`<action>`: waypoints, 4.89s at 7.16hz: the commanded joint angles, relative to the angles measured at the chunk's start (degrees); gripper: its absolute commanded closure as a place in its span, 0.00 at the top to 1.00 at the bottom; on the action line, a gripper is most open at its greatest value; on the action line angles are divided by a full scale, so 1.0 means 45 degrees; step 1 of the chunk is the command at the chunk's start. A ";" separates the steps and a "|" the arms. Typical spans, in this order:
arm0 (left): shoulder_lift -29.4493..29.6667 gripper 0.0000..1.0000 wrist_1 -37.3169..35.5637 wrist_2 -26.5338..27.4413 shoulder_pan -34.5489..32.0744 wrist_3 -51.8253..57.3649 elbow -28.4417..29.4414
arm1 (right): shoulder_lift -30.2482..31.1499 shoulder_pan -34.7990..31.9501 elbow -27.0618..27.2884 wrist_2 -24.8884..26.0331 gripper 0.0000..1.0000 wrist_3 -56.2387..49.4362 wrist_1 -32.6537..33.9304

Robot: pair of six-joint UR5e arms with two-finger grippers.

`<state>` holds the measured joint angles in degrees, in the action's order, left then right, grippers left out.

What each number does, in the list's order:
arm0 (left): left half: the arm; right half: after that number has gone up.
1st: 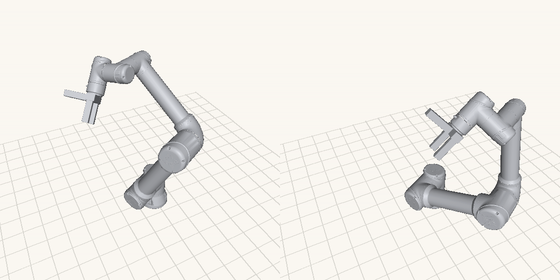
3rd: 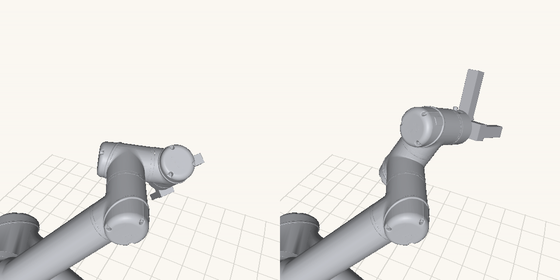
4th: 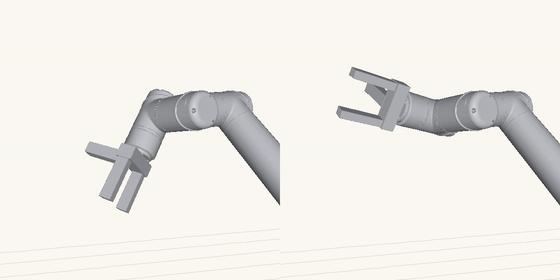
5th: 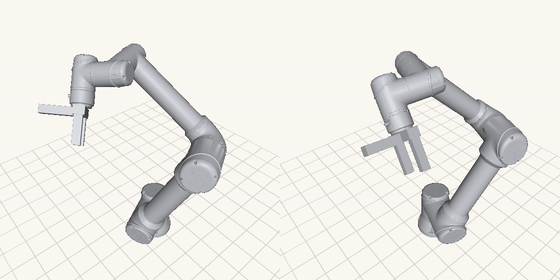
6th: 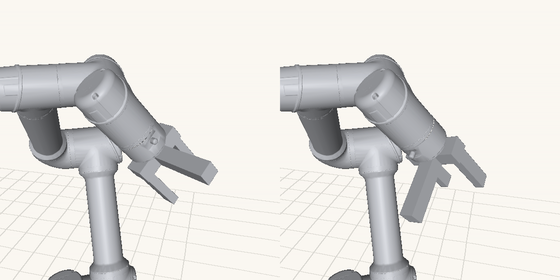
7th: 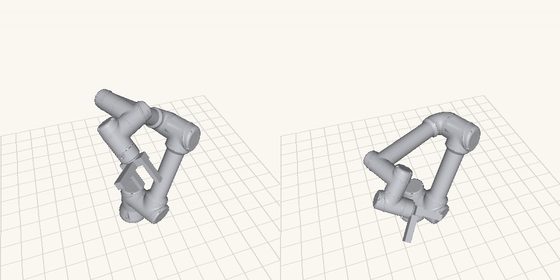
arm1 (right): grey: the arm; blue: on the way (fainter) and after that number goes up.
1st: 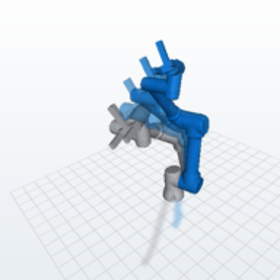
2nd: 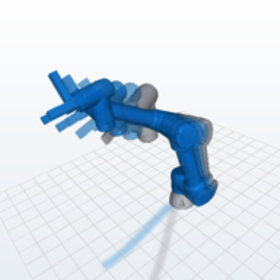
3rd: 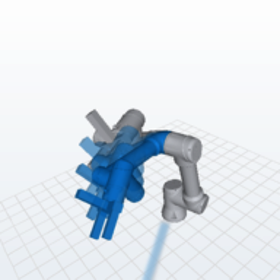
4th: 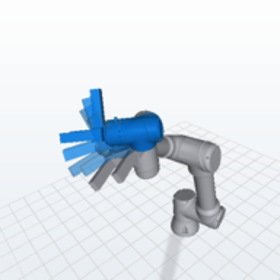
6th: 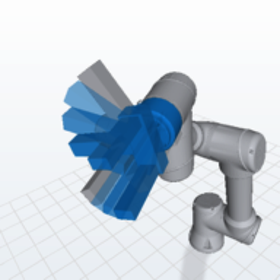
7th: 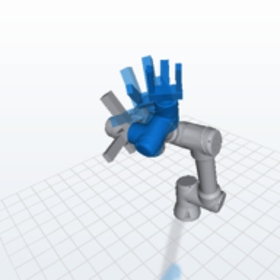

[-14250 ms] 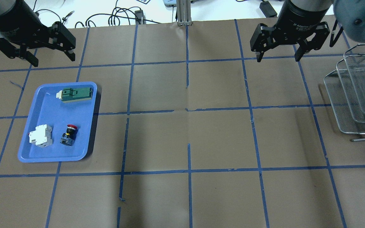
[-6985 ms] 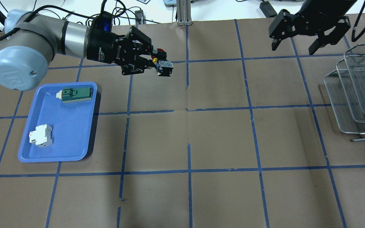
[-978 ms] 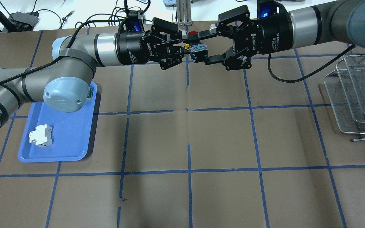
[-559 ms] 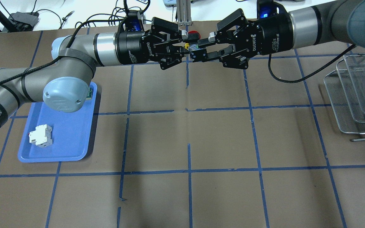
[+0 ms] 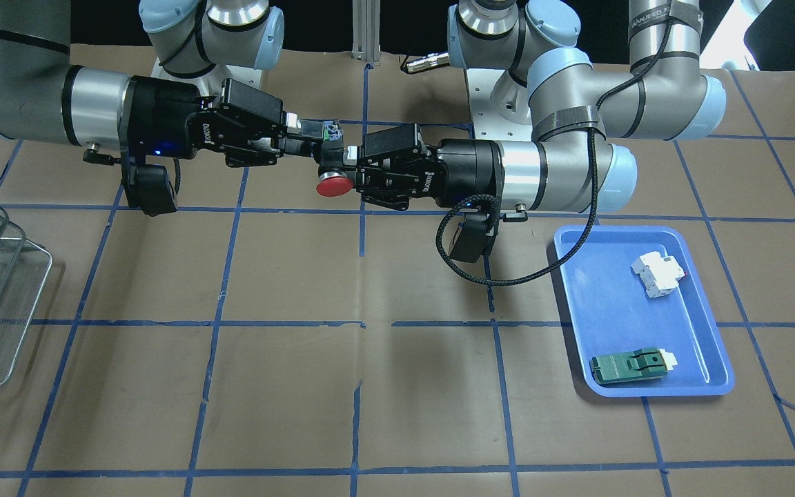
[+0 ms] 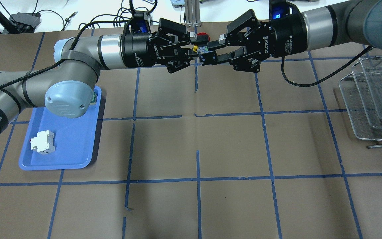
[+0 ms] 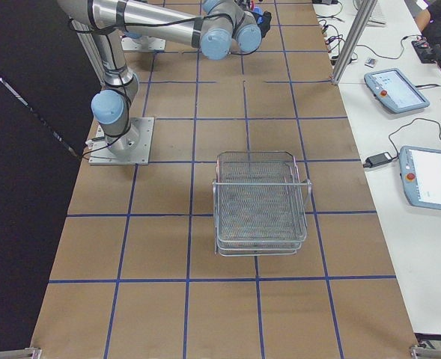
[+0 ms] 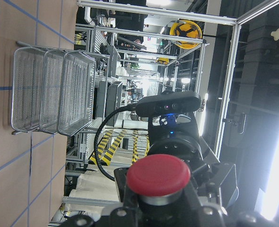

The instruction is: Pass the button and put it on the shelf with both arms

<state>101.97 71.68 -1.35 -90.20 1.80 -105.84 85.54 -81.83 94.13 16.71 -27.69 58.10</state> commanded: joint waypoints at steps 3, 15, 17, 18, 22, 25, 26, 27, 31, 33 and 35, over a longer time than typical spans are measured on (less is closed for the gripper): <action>-0.0022 1.00 -0.0011 0.0026 0.0083 -0.0380 0.0123 | -0.0102 0.0020 -0.0135 -0.0002 0.20 0.0020 0.0058; -0.0840 1.00 0.4403 2.0924 0.0772 -0.0360 0.6166 | -0.0489 0.5564 -0.0606 1.8728 0.00 -0.1281 1.0517; -0.0980 1.00 0.4735 2.0769 0.0669 -0.1174 0.6140 | -0.1272 0.6207 -0.0585 1.8476 0.00 -0.1874 1.0936; -0.1115 1.00 0.4600 2.0711 0.0882 -0.1046 0.5752 | -0.1332 0.6250 -0.0527 1.7894 0.00 -0.1952 1.0957; -0.1292 1.00 0.4345 2.0613 0.0845 -0.1044 0.5903 | -0.2035 0.6270 -0.0565 1.7830 0.88 -0.2070 1.1172; -0.1292 1.00 0.4345 2.0554 0.0981 -0.1044 0.5982 | -0.1531 0.6095 -0.0858 1.7967 1.00 -0.1972 1.0861; -0.1350 1.00 0.4364 2.0554 0.0885 -0.1044 0.5750 | -0.0542 0.5862 -0.1013 1.7851 1.00 -0.1992 0.9622; -0.1370 1.00 0.4364 2.0554 0.0942 -0.1044 0.5767 | 0.0628 0.5009 -0.1150 1.7830 1.00 -0.1992 0.8391; -0.1604 1.00 0.4501 2.0632 0.1001 0.0022 0.5728 | 0.2594 0.2524 -0.0937 1.6058 1.00 0.1317 0.5430; -0.1644 1.00 0.4540 2.0497 0.1021 0.0069 0.5728 | 0.2303 0.0811 -0.1111 1.5876 1.00 0.3445 0.5585; -0.1663 1.00 0.4811 2.0027 0.1040 -0.0165 0.5728 | 0.1503 -0.0795 -0.1811 1.5955 1.00 0.4856 0.5801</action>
<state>94.54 92.52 89.50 -85.56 1.37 -80.11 94.34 -81.32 87.99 88.47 -10.14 83.84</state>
